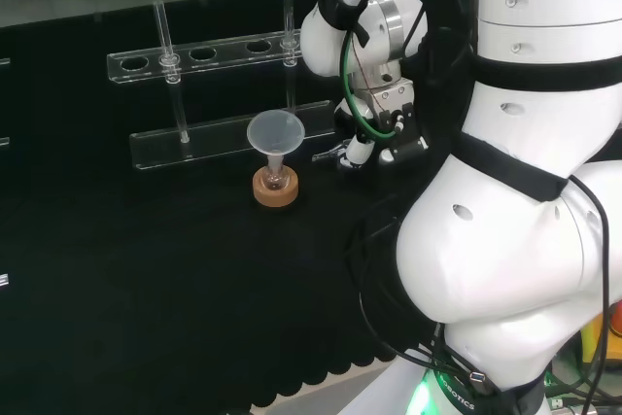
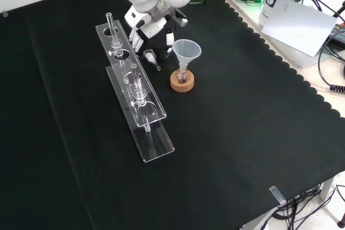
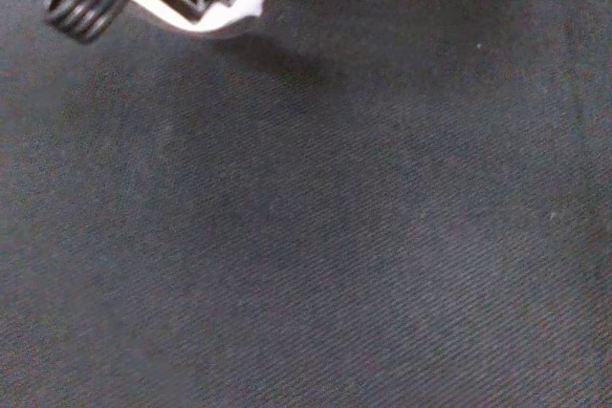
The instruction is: Pick up the weighing funnel.
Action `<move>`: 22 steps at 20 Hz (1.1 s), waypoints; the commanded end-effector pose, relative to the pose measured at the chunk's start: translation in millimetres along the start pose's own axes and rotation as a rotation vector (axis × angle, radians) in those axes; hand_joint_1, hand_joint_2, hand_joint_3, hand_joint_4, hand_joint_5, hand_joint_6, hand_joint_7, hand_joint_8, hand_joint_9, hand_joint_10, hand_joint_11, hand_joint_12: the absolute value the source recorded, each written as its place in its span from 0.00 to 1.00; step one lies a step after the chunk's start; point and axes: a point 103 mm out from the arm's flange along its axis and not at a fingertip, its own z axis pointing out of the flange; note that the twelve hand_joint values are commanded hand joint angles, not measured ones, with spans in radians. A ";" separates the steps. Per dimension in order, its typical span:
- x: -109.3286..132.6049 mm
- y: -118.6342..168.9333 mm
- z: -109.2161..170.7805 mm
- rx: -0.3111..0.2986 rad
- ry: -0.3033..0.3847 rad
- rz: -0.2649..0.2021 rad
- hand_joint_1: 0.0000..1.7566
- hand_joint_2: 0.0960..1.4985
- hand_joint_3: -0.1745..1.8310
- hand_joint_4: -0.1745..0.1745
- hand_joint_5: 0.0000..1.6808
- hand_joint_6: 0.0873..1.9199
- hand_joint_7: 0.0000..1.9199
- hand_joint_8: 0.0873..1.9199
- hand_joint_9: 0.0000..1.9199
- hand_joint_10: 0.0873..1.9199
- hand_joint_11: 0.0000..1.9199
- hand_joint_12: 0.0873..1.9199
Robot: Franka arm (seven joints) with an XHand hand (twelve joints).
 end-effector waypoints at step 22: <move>2.2 -1.9 5.2 -0.003 -0.016 0.000 0.57 0.33 0.44 0.42 0.35 0.42 0.24 0.35 0.39 0.26 0.33 0.62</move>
